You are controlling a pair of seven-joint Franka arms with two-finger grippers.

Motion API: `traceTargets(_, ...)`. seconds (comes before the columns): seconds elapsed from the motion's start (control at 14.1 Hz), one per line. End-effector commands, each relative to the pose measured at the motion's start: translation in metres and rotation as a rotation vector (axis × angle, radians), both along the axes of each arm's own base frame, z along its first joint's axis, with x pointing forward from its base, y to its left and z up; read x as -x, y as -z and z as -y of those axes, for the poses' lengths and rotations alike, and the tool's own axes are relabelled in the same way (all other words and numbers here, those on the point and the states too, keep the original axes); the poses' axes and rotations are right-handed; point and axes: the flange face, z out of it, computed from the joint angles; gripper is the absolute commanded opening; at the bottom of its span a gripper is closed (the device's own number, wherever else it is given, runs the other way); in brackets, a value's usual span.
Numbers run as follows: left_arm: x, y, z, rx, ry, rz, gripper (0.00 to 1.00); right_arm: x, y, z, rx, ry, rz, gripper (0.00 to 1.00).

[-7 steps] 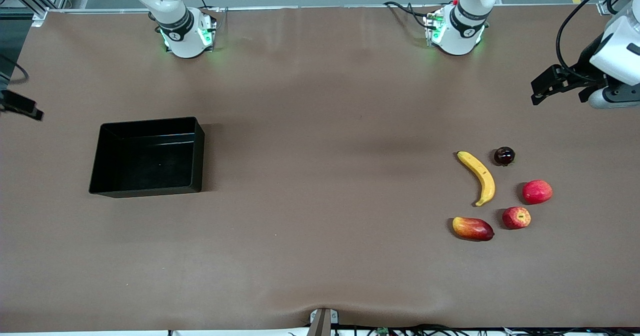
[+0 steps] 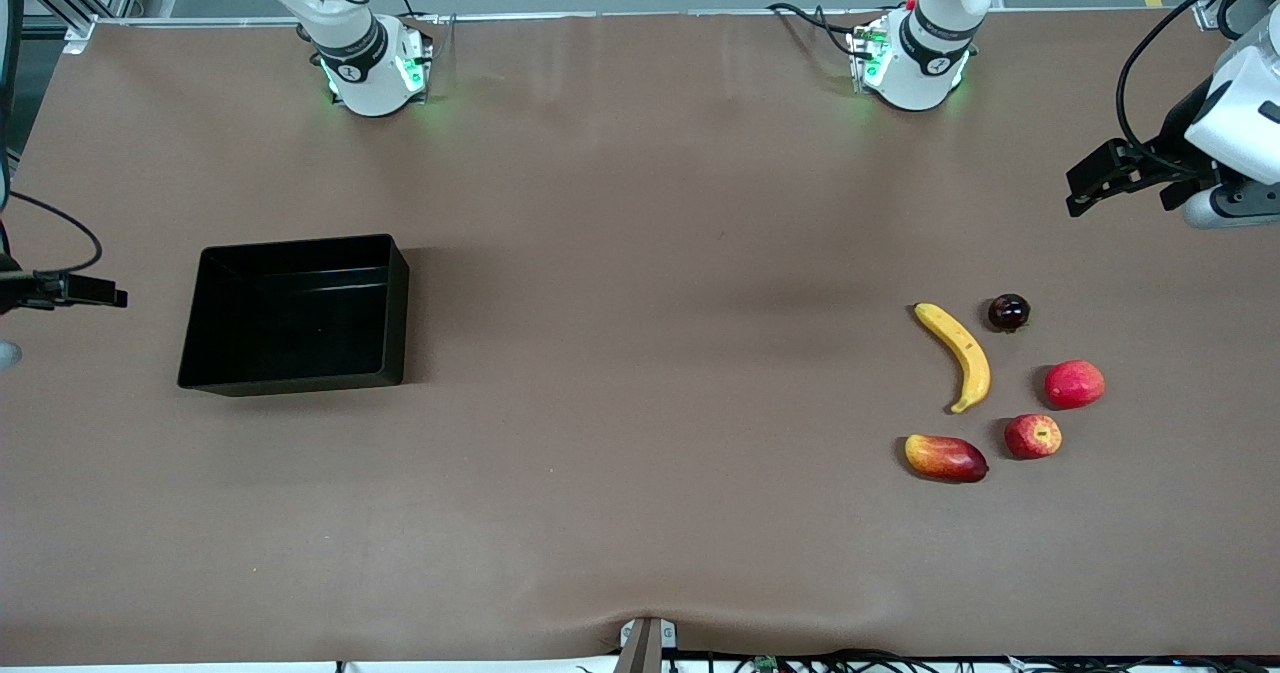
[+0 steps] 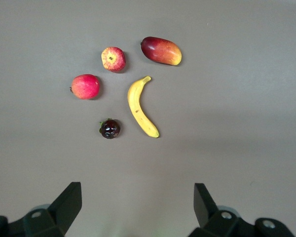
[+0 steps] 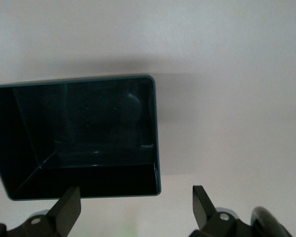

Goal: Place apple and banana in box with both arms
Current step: 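Reach the right gripper to the box while the left gripper reaches the apple, then push the box with the right gripper while the left gripper grasps the apple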

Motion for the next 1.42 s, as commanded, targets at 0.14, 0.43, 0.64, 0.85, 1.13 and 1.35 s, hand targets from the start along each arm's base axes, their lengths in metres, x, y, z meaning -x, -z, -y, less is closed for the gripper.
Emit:
traceTargets(0.14, -0.021, 0.032, -0.025, 0.012, -0.020, -0.055, 1.00, 0.000, 0.067, 0.027, -0.040, -0.033, -0.003, 1.00)
traceTargets(0.43, -0.057, 0.096, -0.035, 0.024, -0.033, -0.093, 1.00, 0.022, 0.129, 0.024, -0.079, -0.037, -0.002, 1.00)
traceTargets(0.64, -0.082, 0.144, -0.041, 0.038, -0.041, -0.110, 1.00, 0.047, 0.166, 0.039, -0.125, -0.078, 0.012, 0.73)
traceTargets(0.85, -0.099, 0.193, -0.038, 0.043, -0.063, -0.137, 1.00, 0.067, 0.192, 0.047, -0.189, -0.109, 0.053, 0.28)
traceTargets(1.13, -0.111, 0.249, -0.045, 0.055, -0.074, -0.106, 1.00, 0.074, 0.199, 0.050, -0.208, -0.143, 0.073, 0.00)
traceTargets(1.35, -0.118, 0.289, -0.051, 0.065, -0.085, -0.069, 1.00, 0.069, 0.187, 0.042, -0.275, -0.140, 0.062, 0.00)
